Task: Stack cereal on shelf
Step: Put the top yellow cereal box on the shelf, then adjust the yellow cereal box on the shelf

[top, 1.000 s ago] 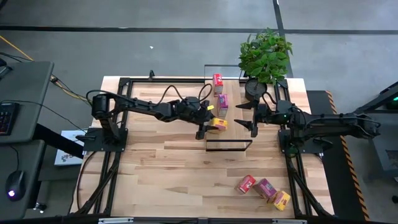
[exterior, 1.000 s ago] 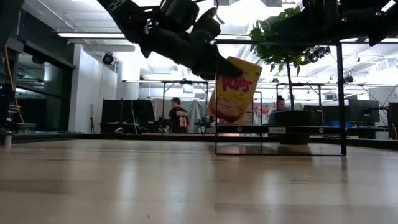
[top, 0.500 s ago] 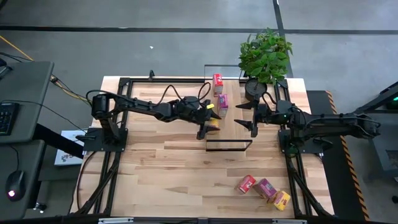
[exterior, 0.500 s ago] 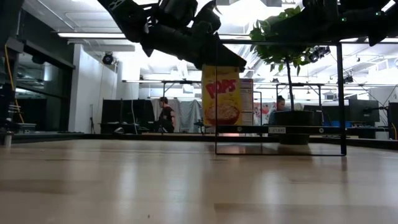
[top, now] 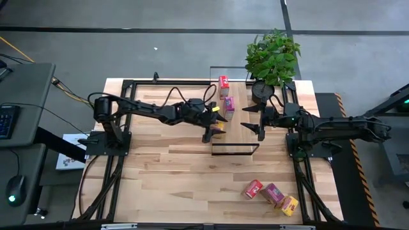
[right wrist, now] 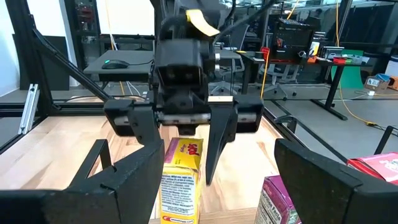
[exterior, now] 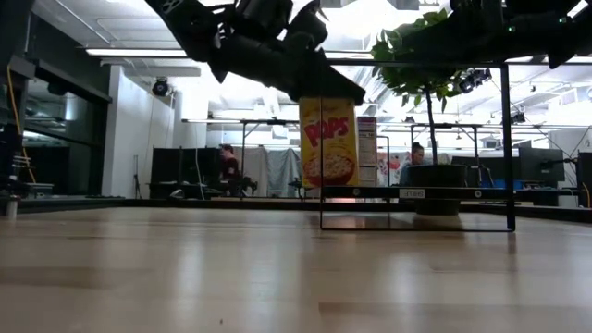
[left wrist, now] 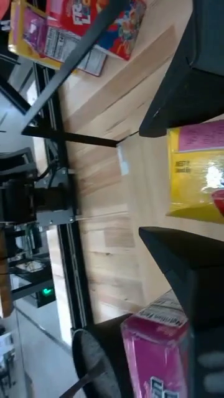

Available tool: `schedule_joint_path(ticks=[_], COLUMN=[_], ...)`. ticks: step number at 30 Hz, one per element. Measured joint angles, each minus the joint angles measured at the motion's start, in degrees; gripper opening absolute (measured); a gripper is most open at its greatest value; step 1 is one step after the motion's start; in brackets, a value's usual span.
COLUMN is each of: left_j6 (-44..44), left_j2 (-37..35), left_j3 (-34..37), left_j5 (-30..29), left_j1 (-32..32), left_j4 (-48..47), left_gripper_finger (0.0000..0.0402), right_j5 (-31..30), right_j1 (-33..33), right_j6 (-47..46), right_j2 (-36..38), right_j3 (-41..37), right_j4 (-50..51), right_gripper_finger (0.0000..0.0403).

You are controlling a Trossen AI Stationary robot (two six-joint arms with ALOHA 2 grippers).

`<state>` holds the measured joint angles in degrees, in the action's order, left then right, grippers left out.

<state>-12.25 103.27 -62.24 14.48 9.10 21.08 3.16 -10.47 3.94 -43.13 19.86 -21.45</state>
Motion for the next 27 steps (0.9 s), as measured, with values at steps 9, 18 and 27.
schedule_joint_path(ticks=[9,18,27], left_j6=[-3.2,-3.3,12.6], left_j2=[-6.6,-21.0,-32.9], left_j3=[0.0,3.1,29.0], left_j5=[-0.1,-0.2,-0.4], left_j1=[1.6,3.7,2.0], left_j4=[-3.2,-18.4,1.6], left_gripper_finger=[0.0241,0.0175,0.0013], right_j5=[0.0,0.0,-0.3], right_j1=[0.0,0.0,0.0], right_j6=[0.0,-0.5,-0.5], right_j2=[0.0,0.0,0.0], right_j3=[0.0,0.0,0.0], right_j4=[0.3,1.6,1.1], right_gripper_finger=[0.0298,0.0298,0.0298])
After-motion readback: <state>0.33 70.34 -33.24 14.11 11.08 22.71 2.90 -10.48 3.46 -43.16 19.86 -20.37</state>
